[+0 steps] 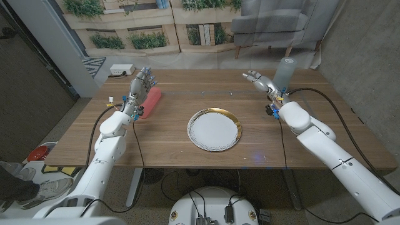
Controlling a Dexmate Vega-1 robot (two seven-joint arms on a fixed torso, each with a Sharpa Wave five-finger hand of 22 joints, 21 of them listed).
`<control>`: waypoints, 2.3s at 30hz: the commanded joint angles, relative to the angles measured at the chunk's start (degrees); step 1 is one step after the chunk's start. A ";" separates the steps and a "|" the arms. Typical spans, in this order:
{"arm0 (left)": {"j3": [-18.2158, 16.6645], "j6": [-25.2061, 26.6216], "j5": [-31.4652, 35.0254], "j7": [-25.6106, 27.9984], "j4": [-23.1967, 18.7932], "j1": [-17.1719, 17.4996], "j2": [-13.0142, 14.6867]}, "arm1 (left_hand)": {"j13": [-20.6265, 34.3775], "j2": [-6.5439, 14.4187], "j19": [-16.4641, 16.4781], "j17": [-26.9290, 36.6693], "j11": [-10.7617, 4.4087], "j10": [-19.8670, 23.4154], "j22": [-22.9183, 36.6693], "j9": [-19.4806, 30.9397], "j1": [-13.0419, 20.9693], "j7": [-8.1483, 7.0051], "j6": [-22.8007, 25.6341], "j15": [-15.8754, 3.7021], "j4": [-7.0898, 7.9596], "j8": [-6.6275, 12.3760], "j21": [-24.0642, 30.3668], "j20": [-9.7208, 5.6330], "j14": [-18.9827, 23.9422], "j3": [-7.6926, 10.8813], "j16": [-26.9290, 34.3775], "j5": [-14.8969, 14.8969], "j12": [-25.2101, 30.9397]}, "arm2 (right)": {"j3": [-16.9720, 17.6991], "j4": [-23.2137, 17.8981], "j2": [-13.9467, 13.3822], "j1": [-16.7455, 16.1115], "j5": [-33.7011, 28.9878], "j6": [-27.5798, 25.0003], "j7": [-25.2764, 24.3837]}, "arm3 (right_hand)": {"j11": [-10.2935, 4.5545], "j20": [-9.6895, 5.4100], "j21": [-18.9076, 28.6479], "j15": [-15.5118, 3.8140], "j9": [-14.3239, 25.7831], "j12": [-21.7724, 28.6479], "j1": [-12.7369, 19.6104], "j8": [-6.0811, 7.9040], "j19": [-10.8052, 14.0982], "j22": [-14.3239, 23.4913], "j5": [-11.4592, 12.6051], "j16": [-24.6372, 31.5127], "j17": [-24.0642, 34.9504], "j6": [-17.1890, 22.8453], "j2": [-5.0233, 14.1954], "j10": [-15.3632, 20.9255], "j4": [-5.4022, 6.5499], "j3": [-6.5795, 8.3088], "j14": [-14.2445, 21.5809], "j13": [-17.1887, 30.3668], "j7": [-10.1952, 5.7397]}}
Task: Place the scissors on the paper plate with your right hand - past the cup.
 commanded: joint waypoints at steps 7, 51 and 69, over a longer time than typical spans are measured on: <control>0.43 -0.28 0.20 -0.42 0.83 -0.81 -0.09 | 0.18 -0.03 -6.71 0.23 0.27 -5.56 0.25 0.13 -0.31 0.06 -1.91 0.35 0.05 0.24 -0.51 0.52 -8.03 -0.25 0.22 0.38 0.20 | 1.45 -2.65 -3.17 -2.03 -2.01 -3.34 -2.09 | -0.02 -0.23 -0.15 -0.03 0.35 -0.12 0.91 0.20 0.66 0.14 -0.01 -0.13 0.15 0.88 0.38 0.54 -0.87 0.19 0.59 0.17 -0.23; 1.66 -0.08 1.07 -0.28 0.08 -1.07 -0.43 | 0.18 -0.01 -6.22 0.22 0.48 -5.54 0.31 0.13 -0.43 -0.25 -1.53 0.36 0.02 0.22 -1.56 0.67 -7.98 -0.61 0.21 0.47 0.17 | 6.01 -9.06 -12.74 -8.32 -3.91 -11.95 -3.74 | -0.09 -0.17 -0.22 -0.06 0.46 -0.31 2.40 -0.12 0.87 0.17 -0.45 -0.20 0.16 1.23 0.96 0.52 -2.19 0.45 0.78 0.22 -1.00; 1.90 0.57 1.28 0.01 -1.56 -0.22 -0.42 | 0.18 0.00 -6.10 0.22 0.56 -5.47 0.34 0.13 -0.47 -0.37 -1.48 0.35 0.03 0.19 -1.93 0.77 -7.97 -0.73 0.21 0.49 0.19 | 6.40 -11.57 -16.61 -10.94 -6.08 -15.95 -5.02 | 0.08 -0.35 -0.19 -0.17 0.50 -0.34 2.80 -0.26 1.05 0.18 -0.62 -0.22 0.16 1.20 1.22 0.54 -2.53 0.48 0.83 0.24 -1.12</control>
